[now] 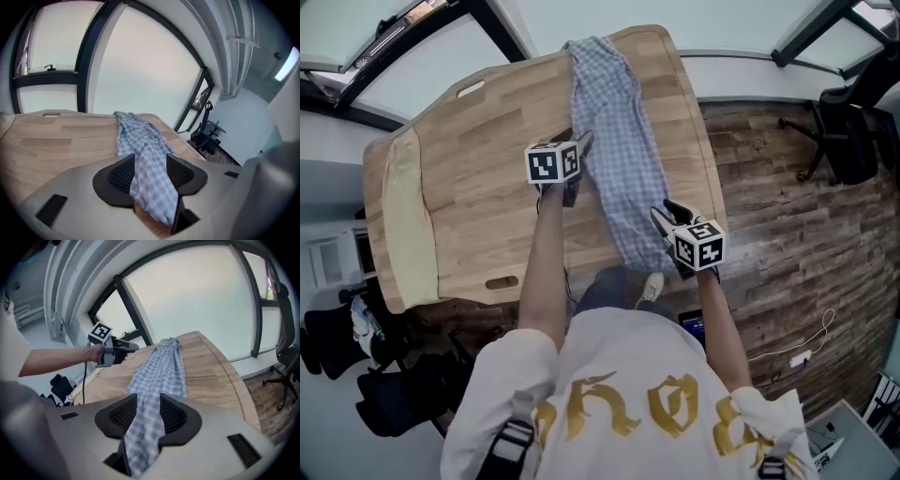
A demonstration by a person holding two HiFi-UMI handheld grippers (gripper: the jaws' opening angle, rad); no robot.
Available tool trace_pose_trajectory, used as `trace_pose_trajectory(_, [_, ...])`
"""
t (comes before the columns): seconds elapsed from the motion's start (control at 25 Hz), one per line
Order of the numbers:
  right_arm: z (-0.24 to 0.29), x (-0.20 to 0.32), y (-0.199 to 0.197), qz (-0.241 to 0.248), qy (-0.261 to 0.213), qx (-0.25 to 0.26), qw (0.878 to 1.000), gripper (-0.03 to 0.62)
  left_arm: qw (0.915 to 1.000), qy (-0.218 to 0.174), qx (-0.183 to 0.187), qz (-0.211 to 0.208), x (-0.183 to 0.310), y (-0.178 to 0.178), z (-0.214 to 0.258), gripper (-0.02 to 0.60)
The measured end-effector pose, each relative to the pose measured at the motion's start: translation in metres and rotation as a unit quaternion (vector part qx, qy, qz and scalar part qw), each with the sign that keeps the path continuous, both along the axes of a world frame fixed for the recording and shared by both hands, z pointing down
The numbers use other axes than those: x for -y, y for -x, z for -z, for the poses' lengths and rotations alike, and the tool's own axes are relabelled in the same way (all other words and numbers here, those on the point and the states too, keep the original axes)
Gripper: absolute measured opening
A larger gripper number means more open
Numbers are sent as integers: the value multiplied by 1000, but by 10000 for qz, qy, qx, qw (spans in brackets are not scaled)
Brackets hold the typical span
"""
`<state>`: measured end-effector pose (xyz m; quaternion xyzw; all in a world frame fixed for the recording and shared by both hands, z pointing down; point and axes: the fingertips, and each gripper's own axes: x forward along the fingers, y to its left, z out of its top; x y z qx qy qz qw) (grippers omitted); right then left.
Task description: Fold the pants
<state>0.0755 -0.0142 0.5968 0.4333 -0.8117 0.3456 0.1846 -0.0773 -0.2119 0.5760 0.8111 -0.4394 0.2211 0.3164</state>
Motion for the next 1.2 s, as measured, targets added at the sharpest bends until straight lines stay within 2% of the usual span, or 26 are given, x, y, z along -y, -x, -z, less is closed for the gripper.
trace_pose_trajectory(0.2, [-29,21,4,-171,258,-268,9992,166,9996,237,37,-151,73,-11,-34,230])
trace_pose_trajectory(0.32, [-41,26,7,-192,406,-357,9984,164,9985,355,254,-321,100,-20,-50,229])
trace_pose_trajectory(0.36, [-45,25,7,-195,464,-387,9980,164,9975,441,364,-406,105,-24,-57,226])
trace_pose_trajectory(0.44, [-54,23,6,-188,555,-487,9971,164,9951,665,557,-468,114,-29,-73,158])
trace_pose_trajectory(0.52, [-62,23,7,-147,615,-606,9962,166,9942,782,636,-362,125,-29,-82,149])
trace_pose_trajectory(0.6, [-68,24,8,-119,697,-675,9952,166,9937,767,729,-359,134,-28,-86,150])
trace_pose_trajectory(0.76, [-77,22,3,-140,1004,-641,9928,159,9880,783,1112,-737,139,-35,-97,156])
trace_pose_trajectory(0.92, [-80,26,1,-136,1482,-607,9870,132,9810,772,1438,-1052,144,-38,-101,88])
trace_pose_trajectory(1.04, [-71,39,9,-22,1690,-627,9836,149,9808,792,1387,-1117,147,-37,-101,63])
trace_pose_trajectory(1.16, [-57,72,20,202,1726,-941,9803,147,9828,736,1291,-1095,147,-36,-96,63])
trace_pose_trajectory(1.2, [-54,87,24,228,1795,-1006,9783,129,9833,709,1268,-1096,146,-36,-94,63])
